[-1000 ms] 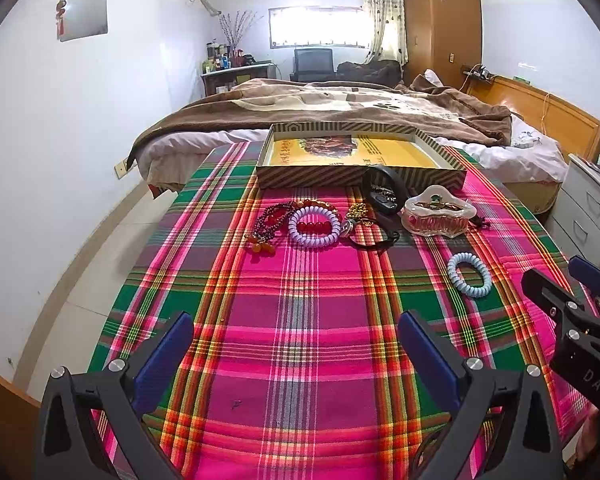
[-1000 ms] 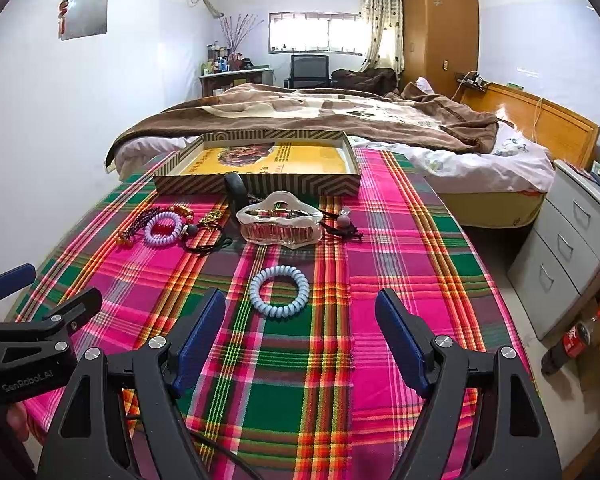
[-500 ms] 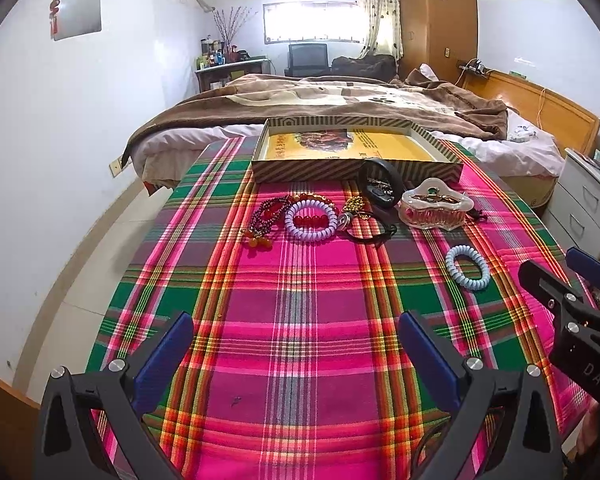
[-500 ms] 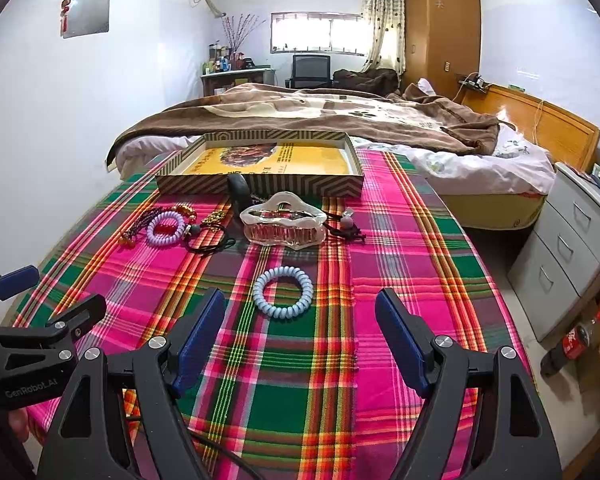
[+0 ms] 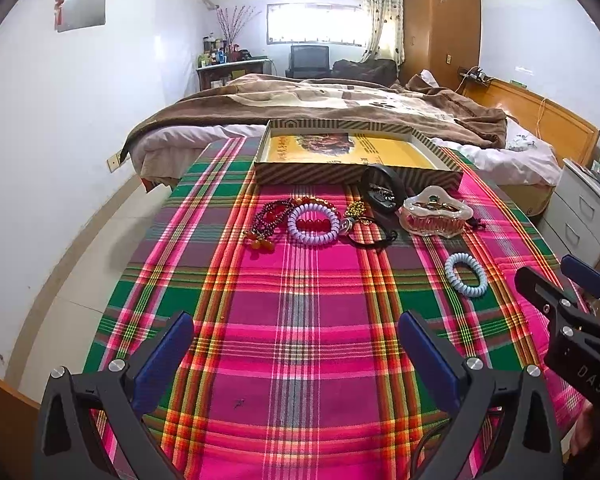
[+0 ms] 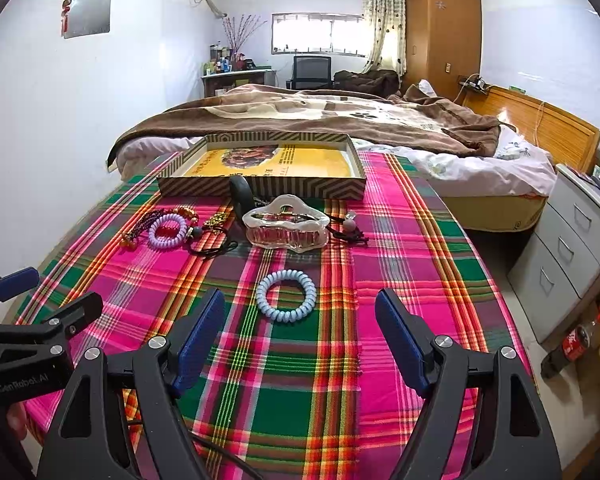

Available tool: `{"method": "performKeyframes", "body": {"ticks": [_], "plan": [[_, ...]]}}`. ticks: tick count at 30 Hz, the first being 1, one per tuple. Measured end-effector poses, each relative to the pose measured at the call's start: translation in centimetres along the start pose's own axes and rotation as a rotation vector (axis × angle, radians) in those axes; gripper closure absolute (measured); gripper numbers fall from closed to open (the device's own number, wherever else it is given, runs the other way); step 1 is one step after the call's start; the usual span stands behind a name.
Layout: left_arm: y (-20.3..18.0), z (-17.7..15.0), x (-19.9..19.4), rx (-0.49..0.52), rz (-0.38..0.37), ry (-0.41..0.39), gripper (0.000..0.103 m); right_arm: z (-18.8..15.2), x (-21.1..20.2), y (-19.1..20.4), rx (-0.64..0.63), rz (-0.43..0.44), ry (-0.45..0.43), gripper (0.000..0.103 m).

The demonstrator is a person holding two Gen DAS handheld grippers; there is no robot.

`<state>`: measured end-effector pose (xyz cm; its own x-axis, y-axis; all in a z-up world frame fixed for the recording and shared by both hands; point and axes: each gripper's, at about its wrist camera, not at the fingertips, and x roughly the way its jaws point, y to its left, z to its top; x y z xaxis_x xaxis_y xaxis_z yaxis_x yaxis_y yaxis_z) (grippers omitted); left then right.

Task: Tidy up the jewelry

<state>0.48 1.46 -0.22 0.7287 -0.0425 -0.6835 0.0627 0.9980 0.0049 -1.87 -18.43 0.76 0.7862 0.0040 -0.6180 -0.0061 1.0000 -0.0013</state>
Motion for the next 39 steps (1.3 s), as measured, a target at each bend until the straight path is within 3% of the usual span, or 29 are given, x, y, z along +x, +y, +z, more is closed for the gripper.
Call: {"method": "performKeyframes", "body": {"ticks": [14, 39], "plan": [[0.1, 0.2, -0.3, -0.009, 0.017, -0.015, 0.0, 0.1, 0.1, 0.3, -0.007, 0.003, -0.002, 0.026], [1.9, 1.4, 2.2, -0.043, 0.012, 0.025, 0.0, 1.0, 2.5, 0.9, -0.02, 0.021, 0.033, 0.026]]}}
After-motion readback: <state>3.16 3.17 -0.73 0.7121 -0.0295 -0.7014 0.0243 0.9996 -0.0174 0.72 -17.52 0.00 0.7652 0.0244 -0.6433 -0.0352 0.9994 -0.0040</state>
